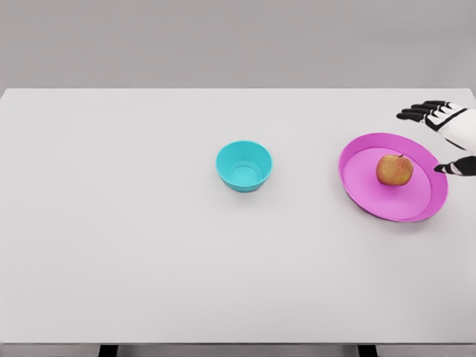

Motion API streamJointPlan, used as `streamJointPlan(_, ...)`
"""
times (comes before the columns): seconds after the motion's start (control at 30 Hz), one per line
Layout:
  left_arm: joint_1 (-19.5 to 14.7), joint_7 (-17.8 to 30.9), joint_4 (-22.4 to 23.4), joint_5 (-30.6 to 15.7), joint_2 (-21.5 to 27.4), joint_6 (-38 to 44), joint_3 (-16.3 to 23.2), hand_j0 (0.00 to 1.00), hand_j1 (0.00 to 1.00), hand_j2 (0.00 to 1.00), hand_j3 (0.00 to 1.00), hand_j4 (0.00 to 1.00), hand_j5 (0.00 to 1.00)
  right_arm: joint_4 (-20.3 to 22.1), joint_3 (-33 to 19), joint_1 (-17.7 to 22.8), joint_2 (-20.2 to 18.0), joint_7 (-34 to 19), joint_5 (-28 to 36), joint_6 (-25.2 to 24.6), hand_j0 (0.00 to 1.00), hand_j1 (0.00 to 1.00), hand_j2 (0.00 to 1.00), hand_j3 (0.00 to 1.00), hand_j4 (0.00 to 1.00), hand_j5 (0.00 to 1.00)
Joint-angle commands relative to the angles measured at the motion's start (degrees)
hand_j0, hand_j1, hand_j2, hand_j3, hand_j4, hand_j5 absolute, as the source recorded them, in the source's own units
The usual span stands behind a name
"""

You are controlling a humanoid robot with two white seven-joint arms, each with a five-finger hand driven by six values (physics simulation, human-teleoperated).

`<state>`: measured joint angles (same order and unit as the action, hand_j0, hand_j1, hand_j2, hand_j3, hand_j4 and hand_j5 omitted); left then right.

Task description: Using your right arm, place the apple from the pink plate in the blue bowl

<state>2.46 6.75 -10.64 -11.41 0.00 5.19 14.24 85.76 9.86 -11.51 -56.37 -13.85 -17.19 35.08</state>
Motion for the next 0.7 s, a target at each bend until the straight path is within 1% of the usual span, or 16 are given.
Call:
streamJointPlan(0.0,0.0,0.0,0.0,0.0,0.0,0.0,0.0,1.00,1.00,1.00,1.00,1.00,1.00,-0.2,0.2,0.0,-0.1,0.0,0.4,-0.1,1.00,1.00,1.00,1.00,1.00,1.00)
streamJointPlan(0.1,0.0,0.0,0.0,0.0,0.0,0.0,0.0,1.00,1.00,1.00,1.00,1.00,1.00,-0.7,0.1,0.0,-0.7,0.4,0.8,-0.1,1.00,1.00,1.00,1.00,1.00,1.00)
streamJointPlan(0.17,0.0,0.0,0.0,0.0,0.0,0.0,0.0,1.00,1.00,1.00,1.00,1.00,1.00,-1.5,0.1,0.4,-1.7,0.6,0.9,-0.1,1.00,1.00,1.00,1.00,1.00,1.00)
streamJointPlan(0.23,0.0,0.0,0.0,0.0,0.0,0.0,0.0,1.00,1.00,1.00,1.00,1.00,1.00,-1.6,0.4,1.5,-4.0,0.4,0.6,-0.1,1.00,1.00,1.00,1.00,1.00,1.00)
streamJointPlan(0.27,0.0,0.0,0.0,0.0,0.0,0.0,0.0,1.00,1.00,1.00,1.00,1.00,1.00,-1.6,0.4,1.8,-4.1,-0.5,0.2,-0.1,1.00,1.00,1.00,1.00,1.00,1.00)
streamJointPlan(0.3,0.0,0.0,0.0,0.0,0.0,0.0,0.0,1.00,1.00,1.00,1.00,1.00,1.00,-1.1,0.4,1.7,-4.2,-4.4,0.2,-0.1,1.00,1.00,1.00,1.00,1.00,1.00)
streamJointPlan(0.33,0.0,0.0,0.0,0.0,0.0,0.0,0.0,1.00,1.00,1.00,1.00,1.00,1.00,-0.9,0.4,1.1,-4.2,-11.0,0.2,-0.1,1.00,1.00,1.00,1.00,1.00,1.00)
streamJointPlan(0.37,0.0,0.0,0.0,0.0,0.0,-0.1,0.0,1.00,1.00,1.00,1.00,1.00,1.00,-0.9,0.4,0.4,-4.2,-15.0,0.5,-0.1,1.00,1.00,1.00,1.00,1.00,1.00)
streamJointPlan(0.43,0.0,0.0,0.0,0.0,0.0,0.0,0.0,1.00,1.00,1.00,1.00,1.00,1.00,-1.6,0.5,-1.1,-4.1,-17.7,0.6,-0.1,1.00,1.00,1.00,1.00,1.00,1.00)
streamJointPlan(0.47,0.0,0.0,0.0,0.0,0.0,0.0,0.0,1.00,1.00,1.00,1.00,1.00,1.00,-1.7,0.8,-2.1,-4.0,-19.6,0.6,-0.1,1.00,1.00,1.00,1.00,1.00,1.00)
streamJointPlan(0.5,0.0,0.0,0.0,0.0,0.0,0.0,0.0,1.00,1.00,1.00,1.00,1.00,1.00,-2.3,2.1,-4.7,-3.8,-21.1,0.7,-0.1,1.00,1.00,1.00,1.00,1.00,1.00)
streamJointPlan(0.53,-0.1,0.0,0.0,0.0,0.0,0.0,0.0,1.00,1.00,1.00,1.00,1.00,1.00,-4.2,3.8,-7.2,-3.5,-21.1,0.8,-0.1,1.00,1.00,1.00,1.00,1.00,1.00)
streamJointPlan(0.63,0.0,0.0,0.0,0.0,0.0,0.0,0.0,1.00,1.00,1.00,1.00,1.00,1.00,-8.7,13.6,-15.7,-1.8,-21.1,0.8,-0.1,1.00,1.00,1.00,1.00,1.00,1.00)
streamJointPlan(0.67,0.0,0.0,0.0,0.0,0.0,0.0,0.0,1.00,1.00,1.00,1.00,1.00,1.00,-9.6,15.8,-17.6,-1.0,-21.1,0.8,-0.1,1.00,1.00,1.00,1.00,1.00,1.00)
